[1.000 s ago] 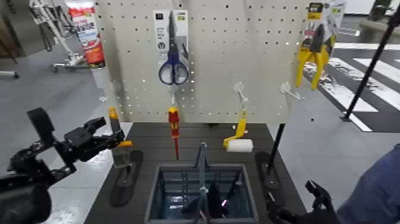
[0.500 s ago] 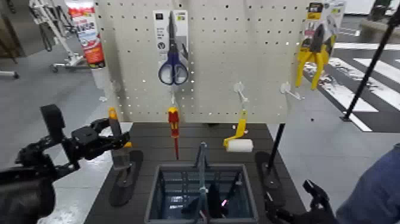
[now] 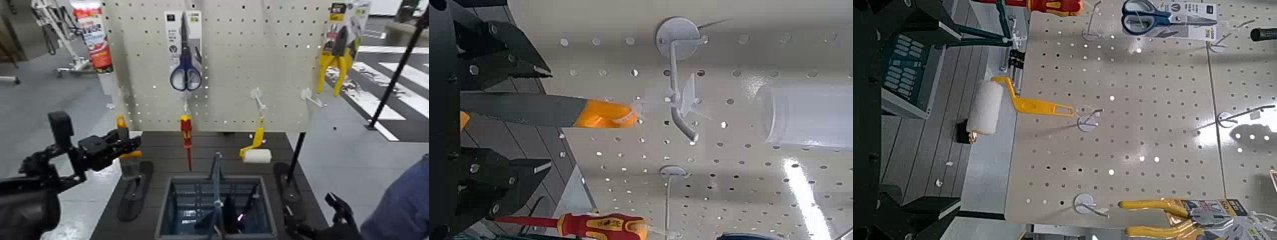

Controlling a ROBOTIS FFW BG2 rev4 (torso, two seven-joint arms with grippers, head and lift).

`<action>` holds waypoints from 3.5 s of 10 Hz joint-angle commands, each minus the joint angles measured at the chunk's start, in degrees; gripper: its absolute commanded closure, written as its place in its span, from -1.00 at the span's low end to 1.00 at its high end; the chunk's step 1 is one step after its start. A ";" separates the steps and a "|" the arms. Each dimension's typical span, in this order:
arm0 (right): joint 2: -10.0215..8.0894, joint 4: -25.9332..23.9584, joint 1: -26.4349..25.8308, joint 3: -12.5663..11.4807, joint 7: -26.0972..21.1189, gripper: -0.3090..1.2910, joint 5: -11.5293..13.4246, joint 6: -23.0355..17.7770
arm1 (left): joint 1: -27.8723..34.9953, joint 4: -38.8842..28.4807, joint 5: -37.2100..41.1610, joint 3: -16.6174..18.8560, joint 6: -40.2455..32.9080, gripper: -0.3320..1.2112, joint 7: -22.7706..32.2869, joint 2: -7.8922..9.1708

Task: Put the yellow paint brush into the crate.

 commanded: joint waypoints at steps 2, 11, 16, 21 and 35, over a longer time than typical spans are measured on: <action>0.00 -0.02 0.00 -0.05 0.01 -0.43 -0.03 0.00 | -0.05 -0.51 -0.26 0.00 0.43 0.87 0.07 -0.01; -0.09 -0.11 0.18 -0.49 0.27 -0.43 -0.11 0.09 | 0.39 -4.46 0.70 -0.53 1.39 0.87 0.16 -0.54; -0.09 -0.46 0.53 -0.75 0.27 -0.43 -0.11 -0.09 | 4.08 -13.34 1.14 0.96 5.88 0.87 -1.51 -2.47; -0.18 -0.72 0.88 -0.93 0.19 -0.43 -0.03 0.00 | 6.81 -20.99 1.23 2.63 9.48 0.87 -2.22 -4.23; 0.09 -0.37 0.44 -0.66 0.19 -0.43 -0.11 0.26 | 6.37 -9.03 18.81 -11.69 7.19 0.87 -2.39 -5.81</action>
